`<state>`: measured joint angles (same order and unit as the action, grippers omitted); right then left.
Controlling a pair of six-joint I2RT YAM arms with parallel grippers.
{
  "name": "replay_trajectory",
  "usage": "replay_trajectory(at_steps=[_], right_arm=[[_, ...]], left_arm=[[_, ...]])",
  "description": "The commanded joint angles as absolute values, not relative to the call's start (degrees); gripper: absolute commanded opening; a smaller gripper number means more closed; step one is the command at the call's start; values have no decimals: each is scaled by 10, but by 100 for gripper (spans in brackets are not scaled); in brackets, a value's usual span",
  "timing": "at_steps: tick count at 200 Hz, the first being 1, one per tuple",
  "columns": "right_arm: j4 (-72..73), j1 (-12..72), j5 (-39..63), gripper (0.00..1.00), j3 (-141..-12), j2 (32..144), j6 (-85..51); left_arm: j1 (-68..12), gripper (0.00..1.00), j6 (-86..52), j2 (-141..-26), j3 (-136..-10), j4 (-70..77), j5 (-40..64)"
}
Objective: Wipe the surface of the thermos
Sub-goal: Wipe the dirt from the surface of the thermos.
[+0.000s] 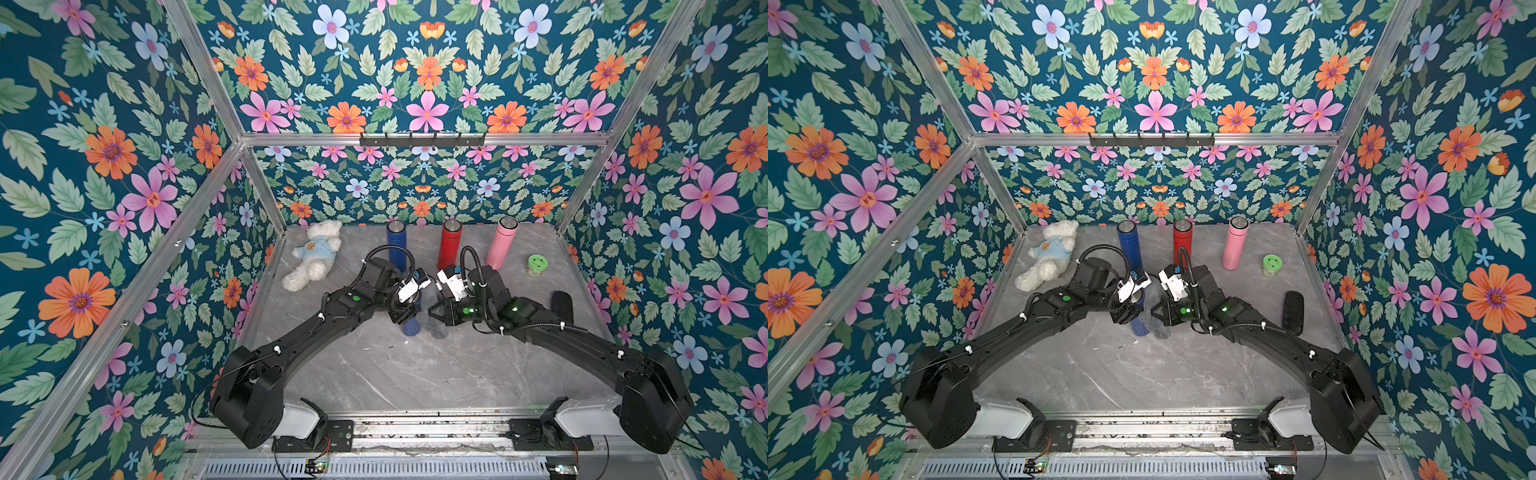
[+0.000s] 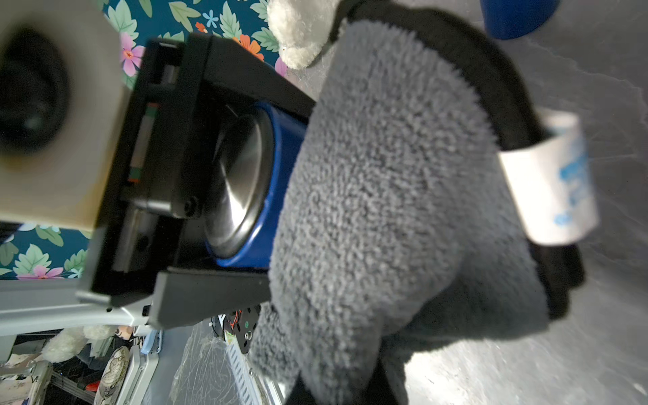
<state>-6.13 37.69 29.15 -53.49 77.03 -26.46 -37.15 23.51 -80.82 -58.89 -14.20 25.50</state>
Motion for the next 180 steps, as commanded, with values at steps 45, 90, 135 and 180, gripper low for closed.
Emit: replay_trajectory(at_steps=[45, 90, 135, 180], right_arm=[[-4, 368, 323, 0, -560, 753, -248], [62, 355, 320, 0, -511, 812, -260], [206, 348, 333, 0, -447, 921, -295], [334, 339, 373, 0, -440, 1052, -335]], left_arm=[[-375, 0, 273, -828, -612, -131, 302], [-375, 0, 276, -836, -617, -134, 332], [-374, 0, 276, -841, -610, -137, 344], [-364, 0, 260, -829, -594, -126, 366]])
